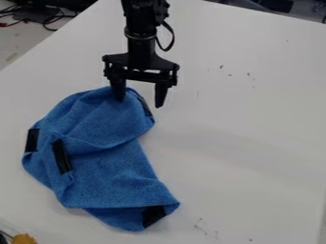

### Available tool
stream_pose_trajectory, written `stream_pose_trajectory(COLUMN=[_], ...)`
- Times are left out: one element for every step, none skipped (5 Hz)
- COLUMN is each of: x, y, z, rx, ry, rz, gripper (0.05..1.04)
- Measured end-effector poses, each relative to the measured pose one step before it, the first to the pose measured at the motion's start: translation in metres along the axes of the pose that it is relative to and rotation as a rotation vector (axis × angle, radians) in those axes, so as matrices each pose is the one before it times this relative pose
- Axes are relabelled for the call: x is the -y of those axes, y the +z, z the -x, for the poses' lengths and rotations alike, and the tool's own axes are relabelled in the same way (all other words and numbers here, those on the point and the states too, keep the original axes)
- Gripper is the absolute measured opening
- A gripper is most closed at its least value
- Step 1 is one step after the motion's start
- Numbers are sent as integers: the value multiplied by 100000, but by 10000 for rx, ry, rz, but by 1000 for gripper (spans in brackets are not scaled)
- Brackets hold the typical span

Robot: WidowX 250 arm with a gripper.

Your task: Unfold the cloth from top left to right

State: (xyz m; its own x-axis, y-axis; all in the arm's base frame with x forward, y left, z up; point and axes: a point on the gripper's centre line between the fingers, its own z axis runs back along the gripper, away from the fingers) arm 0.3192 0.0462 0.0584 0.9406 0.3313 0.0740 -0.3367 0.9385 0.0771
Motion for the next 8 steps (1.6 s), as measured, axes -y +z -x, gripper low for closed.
stream_pose_trajectory(x=[684,740,687,-30,-1474,-901,-1000,-281], y=[-243,-646,-910,-1415,-923,-1153,-297,-482], z=[-431,-944,-1148,-14,-374,-147,-258,-75], rx=[62,-81,-189,-407,-110,-161,17,-136], ry=[-79,-88,-259,-4,529,213,348,254], rz=[-114,-89,86,140,147,2,108,193], gripper=[1000,1001,1001,1000,1000,1001,966,699])
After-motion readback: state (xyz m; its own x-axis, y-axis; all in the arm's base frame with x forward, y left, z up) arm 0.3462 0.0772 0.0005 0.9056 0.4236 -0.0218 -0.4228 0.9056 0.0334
